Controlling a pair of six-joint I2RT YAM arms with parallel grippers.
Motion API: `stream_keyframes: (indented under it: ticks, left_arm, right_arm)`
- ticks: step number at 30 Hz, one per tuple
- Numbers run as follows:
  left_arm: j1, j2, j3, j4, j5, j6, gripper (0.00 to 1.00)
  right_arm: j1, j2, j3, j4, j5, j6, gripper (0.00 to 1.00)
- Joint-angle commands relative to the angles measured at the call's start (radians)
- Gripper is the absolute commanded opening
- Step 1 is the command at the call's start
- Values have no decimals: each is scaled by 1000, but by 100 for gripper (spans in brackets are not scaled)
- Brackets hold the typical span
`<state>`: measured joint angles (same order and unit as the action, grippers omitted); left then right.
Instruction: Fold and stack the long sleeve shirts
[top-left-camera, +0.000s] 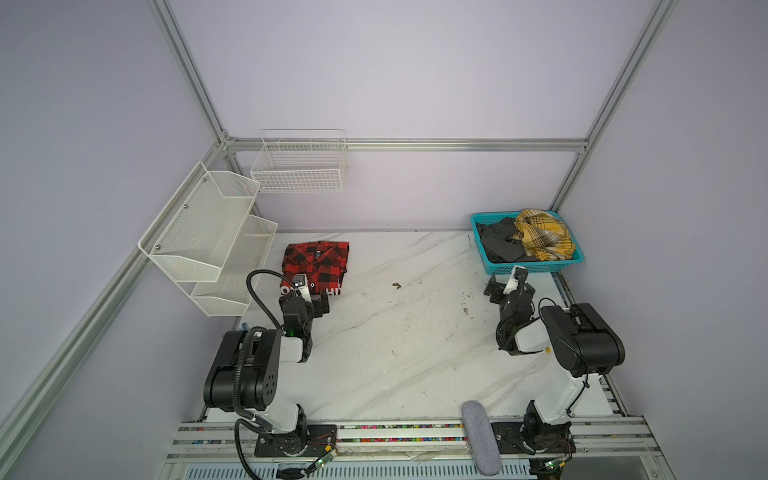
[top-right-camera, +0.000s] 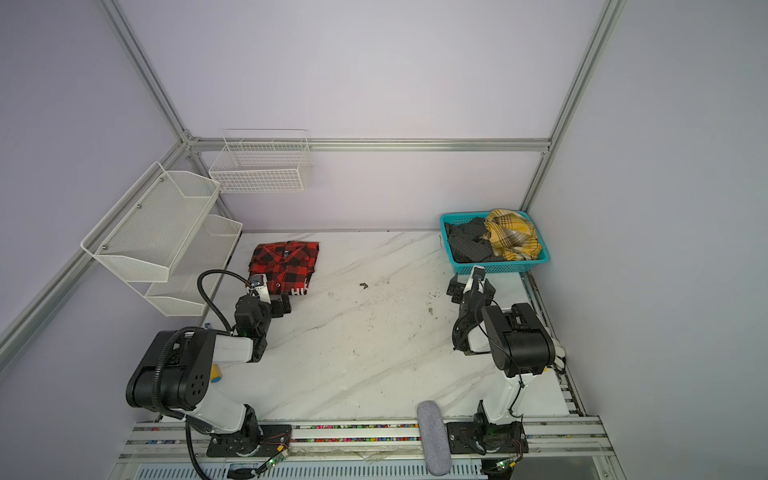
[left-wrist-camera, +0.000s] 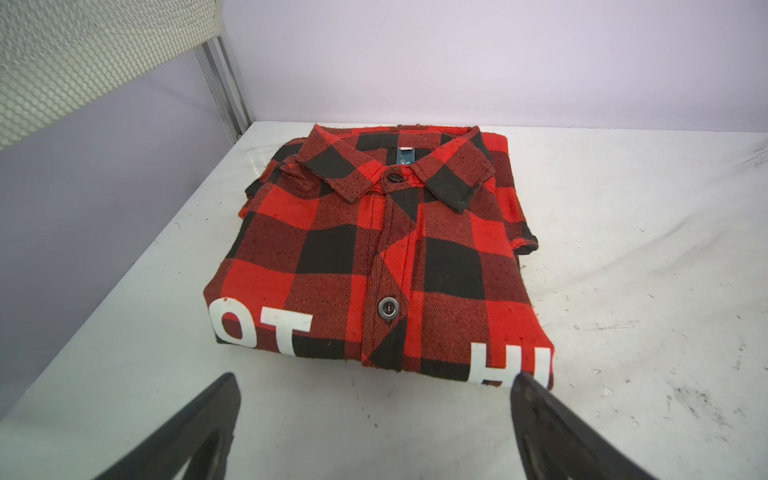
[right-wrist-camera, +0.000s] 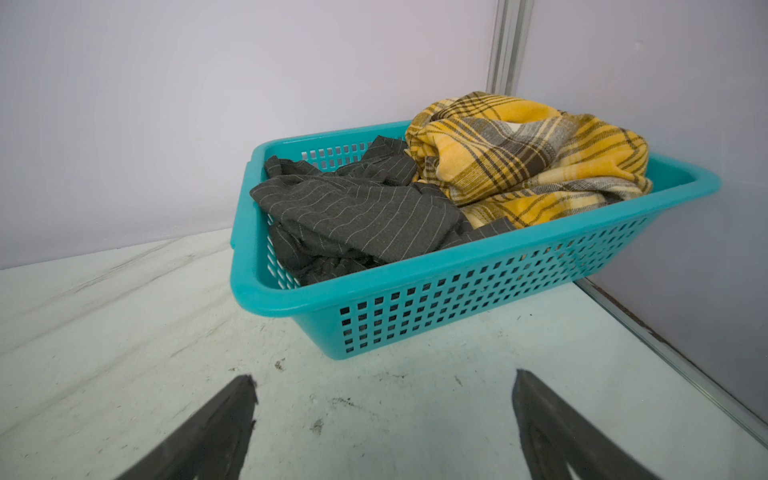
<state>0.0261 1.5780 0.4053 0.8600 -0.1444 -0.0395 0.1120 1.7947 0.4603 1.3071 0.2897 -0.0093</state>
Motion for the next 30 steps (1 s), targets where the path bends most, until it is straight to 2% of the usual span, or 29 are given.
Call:
stream_keyframes:
  ticks: [1,30]
  left_arm:
    - [1,-8,-17,61,2,21,100]
    - [-4,-7,-14,55,-4,26,100]
  right_arm:
    - [-3,-9,-2,53,-4,-18,97]
    - [-3,-3,15,18,-22,-8,97]
